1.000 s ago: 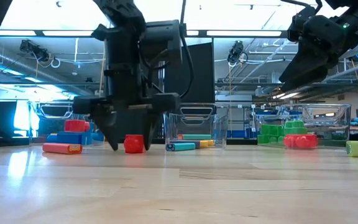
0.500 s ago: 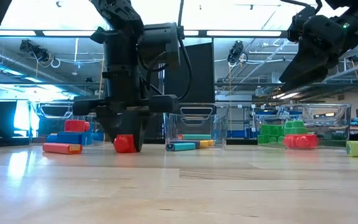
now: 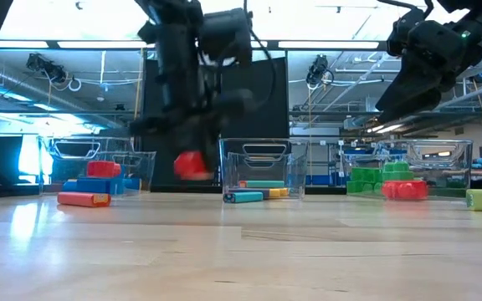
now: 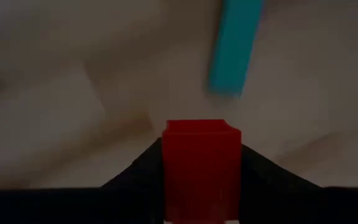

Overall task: Sort blocks by size
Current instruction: Put the red 1 stud game piece into the left transparent bin

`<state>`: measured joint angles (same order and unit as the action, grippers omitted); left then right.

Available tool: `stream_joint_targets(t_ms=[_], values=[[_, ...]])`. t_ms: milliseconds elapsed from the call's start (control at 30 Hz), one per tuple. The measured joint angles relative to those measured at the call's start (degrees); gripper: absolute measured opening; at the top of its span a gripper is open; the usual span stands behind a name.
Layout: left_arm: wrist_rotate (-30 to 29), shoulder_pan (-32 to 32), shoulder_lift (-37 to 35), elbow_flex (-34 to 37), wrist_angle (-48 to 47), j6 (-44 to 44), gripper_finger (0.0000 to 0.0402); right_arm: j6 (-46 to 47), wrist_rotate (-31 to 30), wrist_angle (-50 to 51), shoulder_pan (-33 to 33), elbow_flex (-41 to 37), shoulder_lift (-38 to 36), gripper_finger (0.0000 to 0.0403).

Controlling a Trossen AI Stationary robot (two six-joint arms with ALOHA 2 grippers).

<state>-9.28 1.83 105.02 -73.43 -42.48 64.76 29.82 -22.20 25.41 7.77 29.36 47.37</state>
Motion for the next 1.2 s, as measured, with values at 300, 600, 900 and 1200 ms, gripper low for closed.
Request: stream_joint_targets(t_ms=[300, 600, 900, 1200], values=[[0.8, 16.5, -17.1, -0.9, -10.7, -20.7, 0.0136, 0.6, -1.4, -1.1, 0.0, 0.0, 1.5, 0.0288], [0.2, 38.9, -22.3, -0.9, -20.2, -34.9, 0.0137, 0.6, -2.4, -8.6, -0.1, 0.0, 5.5, 0.0289], [5.1, 50.4, -9.9, -0.8, -19.5, -43.6, 0.0137, 0.6, -7.0, -17.0, -0.1, 0.0, 9.3, 0.0286], [4.5, 52.3, -3.8, -0.9, -14.8, -48.0, 0.0164, 0.7, -10.4, -24.1, -2.2, 0.0, 10.1, 0.0282]])
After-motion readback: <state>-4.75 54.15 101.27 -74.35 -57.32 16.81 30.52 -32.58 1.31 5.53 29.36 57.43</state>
